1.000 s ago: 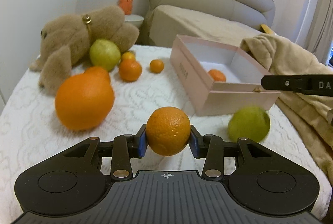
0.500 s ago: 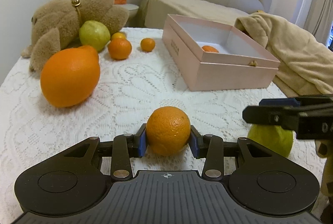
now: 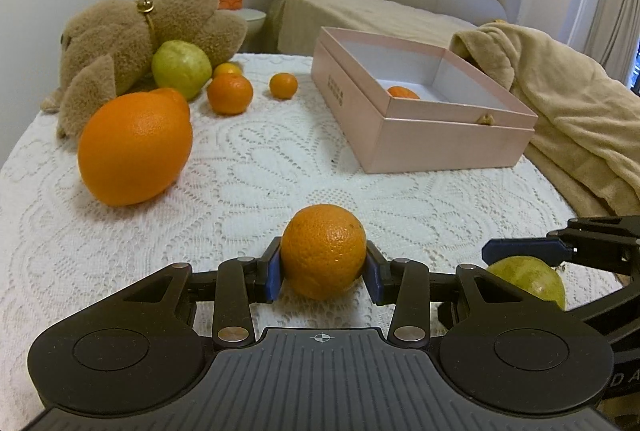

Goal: Organize fruits
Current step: 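Lift the tangerine with the left tool while the right tool closes on the guava, then carry tangerine and guava over the pink box and open both tools to drop them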

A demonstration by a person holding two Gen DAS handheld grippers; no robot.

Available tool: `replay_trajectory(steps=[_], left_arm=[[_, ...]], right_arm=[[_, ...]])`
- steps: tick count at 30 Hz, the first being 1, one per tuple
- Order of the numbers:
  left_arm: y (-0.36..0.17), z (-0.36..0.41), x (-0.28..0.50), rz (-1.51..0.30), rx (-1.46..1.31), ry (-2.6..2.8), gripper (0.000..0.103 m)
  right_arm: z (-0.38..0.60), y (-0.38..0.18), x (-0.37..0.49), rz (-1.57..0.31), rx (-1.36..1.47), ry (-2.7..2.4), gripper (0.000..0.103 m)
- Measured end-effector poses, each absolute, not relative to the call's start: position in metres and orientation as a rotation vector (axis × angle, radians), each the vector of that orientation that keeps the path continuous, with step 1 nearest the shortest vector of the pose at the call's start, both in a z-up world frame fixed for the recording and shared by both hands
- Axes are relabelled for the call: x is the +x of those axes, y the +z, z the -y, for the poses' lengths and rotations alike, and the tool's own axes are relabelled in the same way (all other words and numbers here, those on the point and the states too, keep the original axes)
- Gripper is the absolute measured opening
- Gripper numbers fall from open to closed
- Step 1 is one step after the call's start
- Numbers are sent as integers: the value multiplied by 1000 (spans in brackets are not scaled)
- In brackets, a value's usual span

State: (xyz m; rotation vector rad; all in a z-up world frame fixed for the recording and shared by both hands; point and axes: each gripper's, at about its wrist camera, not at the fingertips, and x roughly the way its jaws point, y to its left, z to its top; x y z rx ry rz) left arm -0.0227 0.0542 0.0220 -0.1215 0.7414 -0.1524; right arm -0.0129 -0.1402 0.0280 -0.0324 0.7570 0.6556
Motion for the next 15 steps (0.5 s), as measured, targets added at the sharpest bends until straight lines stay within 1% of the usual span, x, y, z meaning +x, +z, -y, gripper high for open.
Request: replay_trajectory(steps=[2,4,15], left_arm=[[22,-54,-23,-741,-122,-153,45],[22,-54,-23,-741,-123,-153,45],[22,-54,-24,-739,-122,-152,45]], right_arm=[[140,25,-12,-774,-29,662,66],[140,20,-12,-788,-32,663,67],[133,19,-14,-781,-68,640,68]])
